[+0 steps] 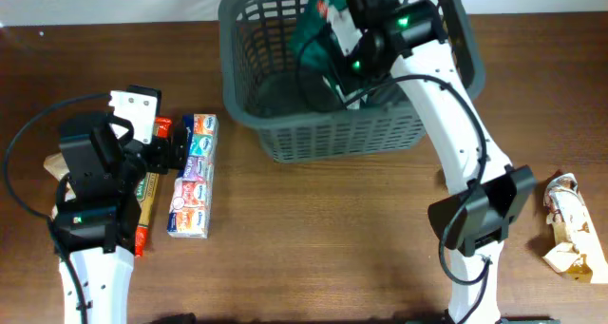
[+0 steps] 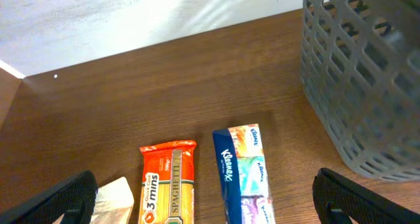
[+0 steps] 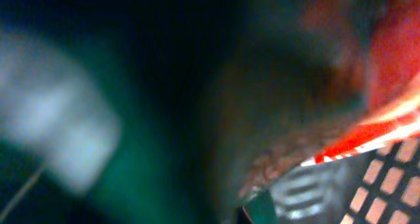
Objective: Pack container
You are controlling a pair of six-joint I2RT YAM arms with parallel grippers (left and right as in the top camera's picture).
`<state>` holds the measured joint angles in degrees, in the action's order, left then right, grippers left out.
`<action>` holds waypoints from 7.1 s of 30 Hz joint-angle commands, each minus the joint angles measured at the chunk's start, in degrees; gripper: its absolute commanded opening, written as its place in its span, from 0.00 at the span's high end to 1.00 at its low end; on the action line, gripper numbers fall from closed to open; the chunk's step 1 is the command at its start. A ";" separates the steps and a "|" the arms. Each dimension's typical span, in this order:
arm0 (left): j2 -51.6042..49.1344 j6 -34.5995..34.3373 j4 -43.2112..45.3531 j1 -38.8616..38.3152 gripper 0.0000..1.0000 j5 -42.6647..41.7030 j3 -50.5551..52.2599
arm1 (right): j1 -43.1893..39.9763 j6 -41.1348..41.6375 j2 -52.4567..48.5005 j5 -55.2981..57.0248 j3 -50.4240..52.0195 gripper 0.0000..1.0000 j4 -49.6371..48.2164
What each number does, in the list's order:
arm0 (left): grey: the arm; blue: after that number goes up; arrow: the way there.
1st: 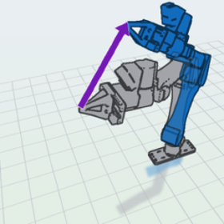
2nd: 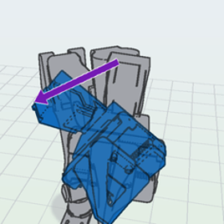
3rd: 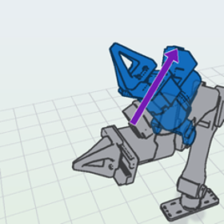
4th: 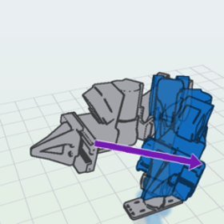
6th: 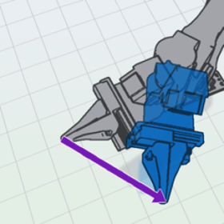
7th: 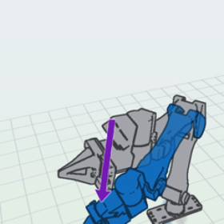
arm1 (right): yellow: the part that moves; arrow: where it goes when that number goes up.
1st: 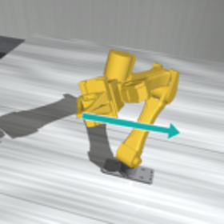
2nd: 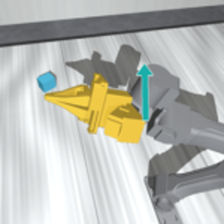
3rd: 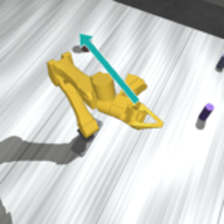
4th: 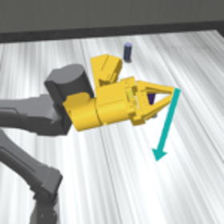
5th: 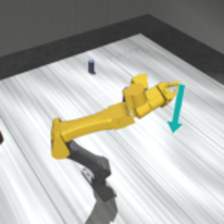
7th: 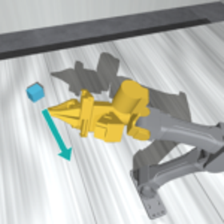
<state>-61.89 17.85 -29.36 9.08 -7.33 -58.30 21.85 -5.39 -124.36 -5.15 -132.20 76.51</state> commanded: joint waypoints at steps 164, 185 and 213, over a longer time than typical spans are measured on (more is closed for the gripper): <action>-0.24 0.68 0.15 0.20 0.01 -1.01 -1.20 | -8.02 -24.41 2.34 -4.52 -9.97 0.96 -1.79; -0.24 0.68 0.15 0.20 0.01 -1.01 -1.20 | -10.54 -13.70 13.53 6.36 -3.43 0.32 -3.23; -0.24 0.68 0.15 0.20 0.01 -1.01 -1.20 | -43.65 3.34 31.50 -6.88 61.18 0.32 -19.17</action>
<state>-61.93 17.87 -29.36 9.08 -7.35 -58.41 -24.47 -2.90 -91.74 -10.22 -72.73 58.59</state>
